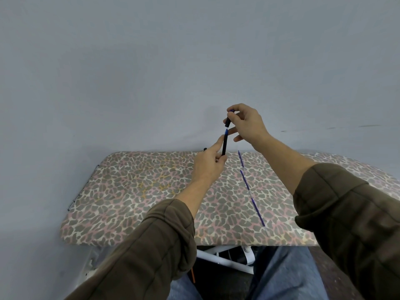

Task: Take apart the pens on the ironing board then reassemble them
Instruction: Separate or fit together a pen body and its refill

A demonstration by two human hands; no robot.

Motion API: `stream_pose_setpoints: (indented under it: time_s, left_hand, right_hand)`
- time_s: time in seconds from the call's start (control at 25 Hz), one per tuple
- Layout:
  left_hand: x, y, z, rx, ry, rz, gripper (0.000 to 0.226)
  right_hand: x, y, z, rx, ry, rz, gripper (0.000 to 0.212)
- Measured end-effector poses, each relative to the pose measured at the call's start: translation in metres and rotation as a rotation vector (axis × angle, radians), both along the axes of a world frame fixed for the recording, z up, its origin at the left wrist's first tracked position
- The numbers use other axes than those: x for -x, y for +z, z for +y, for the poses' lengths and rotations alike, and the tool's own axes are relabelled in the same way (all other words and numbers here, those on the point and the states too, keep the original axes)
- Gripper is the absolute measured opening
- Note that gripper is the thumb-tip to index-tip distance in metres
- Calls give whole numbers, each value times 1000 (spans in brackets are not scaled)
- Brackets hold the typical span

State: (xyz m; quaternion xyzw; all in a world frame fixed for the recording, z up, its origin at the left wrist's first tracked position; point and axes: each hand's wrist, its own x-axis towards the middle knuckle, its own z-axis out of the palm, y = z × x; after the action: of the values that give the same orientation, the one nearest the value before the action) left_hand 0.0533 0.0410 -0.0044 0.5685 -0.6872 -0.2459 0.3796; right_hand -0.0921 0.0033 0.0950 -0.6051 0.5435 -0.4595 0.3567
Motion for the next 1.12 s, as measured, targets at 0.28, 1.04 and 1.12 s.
stream_pose_setpoints:
  time_s: [0.28,1.04,1.12]
  left_hand:
    - [0,-2,-1,4,-8,-1,68]
    - [-3,3,-5,2,86,-1,13]
    - [-3,4,-6,-10,86,14,14]
  right_hand:
    - [1,-2,1,-8,10,33,20]
    - [0,-41,2,74,143,541,94]
    - [-2,-43,1,100,130,560,89]
